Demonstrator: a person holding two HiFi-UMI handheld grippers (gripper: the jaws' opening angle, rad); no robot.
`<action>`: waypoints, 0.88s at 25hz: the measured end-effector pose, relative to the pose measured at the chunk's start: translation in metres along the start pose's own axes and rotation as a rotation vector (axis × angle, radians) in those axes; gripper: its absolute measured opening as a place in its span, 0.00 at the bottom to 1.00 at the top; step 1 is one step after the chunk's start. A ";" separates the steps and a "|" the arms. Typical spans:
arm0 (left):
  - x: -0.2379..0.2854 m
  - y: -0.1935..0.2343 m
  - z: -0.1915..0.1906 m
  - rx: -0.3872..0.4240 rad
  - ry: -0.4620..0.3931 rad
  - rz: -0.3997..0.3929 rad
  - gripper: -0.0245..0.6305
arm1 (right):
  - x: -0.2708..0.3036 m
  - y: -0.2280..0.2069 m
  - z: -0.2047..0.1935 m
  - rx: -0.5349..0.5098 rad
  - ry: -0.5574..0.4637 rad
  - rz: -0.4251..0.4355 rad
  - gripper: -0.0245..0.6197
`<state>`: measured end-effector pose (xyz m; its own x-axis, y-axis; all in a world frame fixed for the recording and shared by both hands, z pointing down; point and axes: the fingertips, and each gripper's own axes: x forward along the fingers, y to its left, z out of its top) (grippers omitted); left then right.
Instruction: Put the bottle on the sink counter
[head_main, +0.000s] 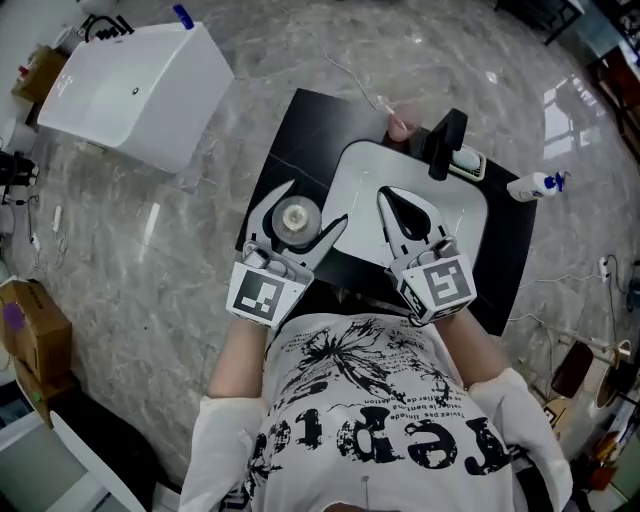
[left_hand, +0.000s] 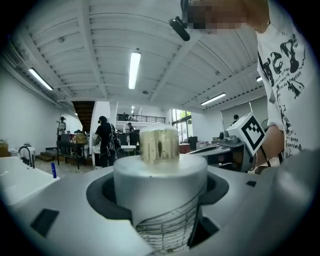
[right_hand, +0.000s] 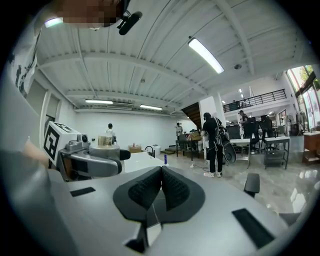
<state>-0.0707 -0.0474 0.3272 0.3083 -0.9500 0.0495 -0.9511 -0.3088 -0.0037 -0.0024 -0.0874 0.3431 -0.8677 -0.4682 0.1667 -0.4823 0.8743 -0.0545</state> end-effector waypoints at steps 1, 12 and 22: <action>0.011 0.009 -0.003 0.002 0.002 -0.019 0.57 | 0.009 -0.005 0.000 0.008 0.001 -0.011 0.06; 0.128 0.097 -0.074 -0.009 0.158 -0.256 0.57 | 0.118 -0.076 -0.025 0.046 0.057 -0.224 0.06; 0.214 0.148 -0.151 -0.036 0.236 -0.403 0.57 | 0.179 -0.118 -0.075 0.089 0.089 -0.278 0.06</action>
<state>-0.1484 -0.2891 0.4882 0.6448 -0.7165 0.2662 -0.7575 -0.6456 0.0970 -0.0923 -0.2648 0.4531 -0.6887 -0.6719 0.2725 -0.7121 0.6975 -0.0800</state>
